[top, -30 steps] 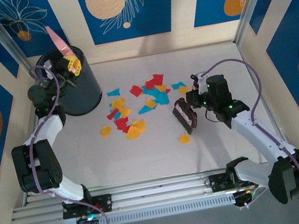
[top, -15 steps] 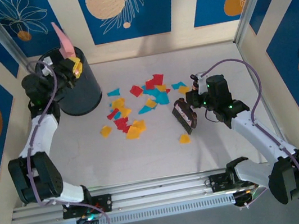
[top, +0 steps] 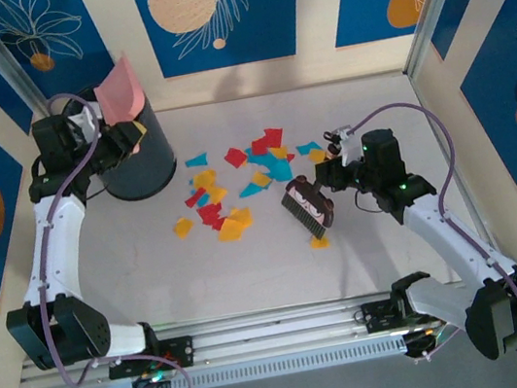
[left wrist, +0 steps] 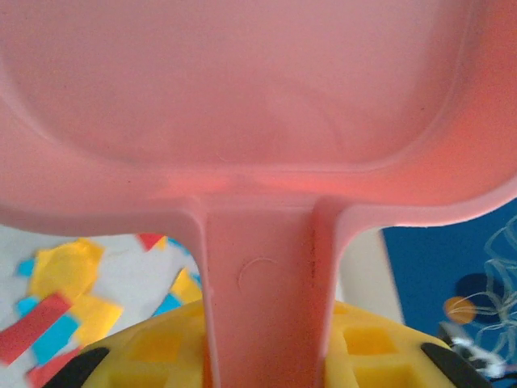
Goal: Sweep away the paper scraps from the table
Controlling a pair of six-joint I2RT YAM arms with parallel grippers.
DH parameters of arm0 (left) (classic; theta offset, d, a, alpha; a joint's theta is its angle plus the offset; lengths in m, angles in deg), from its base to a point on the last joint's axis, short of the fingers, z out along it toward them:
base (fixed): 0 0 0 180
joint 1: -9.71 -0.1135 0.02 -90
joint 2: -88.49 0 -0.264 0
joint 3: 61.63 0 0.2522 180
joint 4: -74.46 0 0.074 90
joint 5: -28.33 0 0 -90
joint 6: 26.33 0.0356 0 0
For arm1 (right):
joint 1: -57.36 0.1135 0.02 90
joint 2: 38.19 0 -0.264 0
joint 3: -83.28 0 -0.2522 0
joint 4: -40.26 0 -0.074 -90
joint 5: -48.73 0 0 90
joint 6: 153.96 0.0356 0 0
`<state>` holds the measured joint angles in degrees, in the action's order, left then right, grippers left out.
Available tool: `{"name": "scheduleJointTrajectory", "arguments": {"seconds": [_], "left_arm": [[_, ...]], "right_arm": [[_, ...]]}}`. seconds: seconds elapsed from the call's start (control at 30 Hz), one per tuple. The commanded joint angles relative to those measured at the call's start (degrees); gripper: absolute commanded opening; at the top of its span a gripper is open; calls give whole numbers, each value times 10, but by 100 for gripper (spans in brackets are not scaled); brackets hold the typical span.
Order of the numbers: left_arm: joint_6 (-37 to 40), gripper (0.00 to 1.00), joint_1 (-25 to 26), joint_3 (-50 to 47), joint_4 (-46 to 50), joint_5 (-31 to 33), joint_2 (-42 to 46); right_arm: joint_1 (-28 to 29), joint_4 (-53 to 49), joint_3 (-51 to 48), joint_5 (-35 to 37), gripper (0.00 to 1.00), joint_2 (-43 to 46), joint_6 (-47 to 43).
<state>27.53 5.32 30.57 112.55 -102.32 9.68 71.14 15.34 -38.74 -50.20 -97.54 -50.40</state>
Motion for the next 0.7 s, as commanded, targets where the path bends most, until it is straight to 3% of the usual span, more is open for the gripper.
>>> {"name": "scheduleJointTrajectory", "arguments": {"seconds": [0.0,0.4,0.67], "left_arm": [[108,0,14,21,103,44,20],[185,0,74,11,193,110,50],[200,0,106,-3,215,128,60]], "right_arm": [[-5,14,-8,-107,0,6,-15],[-14,49,-58,-133,0,-30,-54],[-15,83,-77,-54,0,-52,-107]]}}
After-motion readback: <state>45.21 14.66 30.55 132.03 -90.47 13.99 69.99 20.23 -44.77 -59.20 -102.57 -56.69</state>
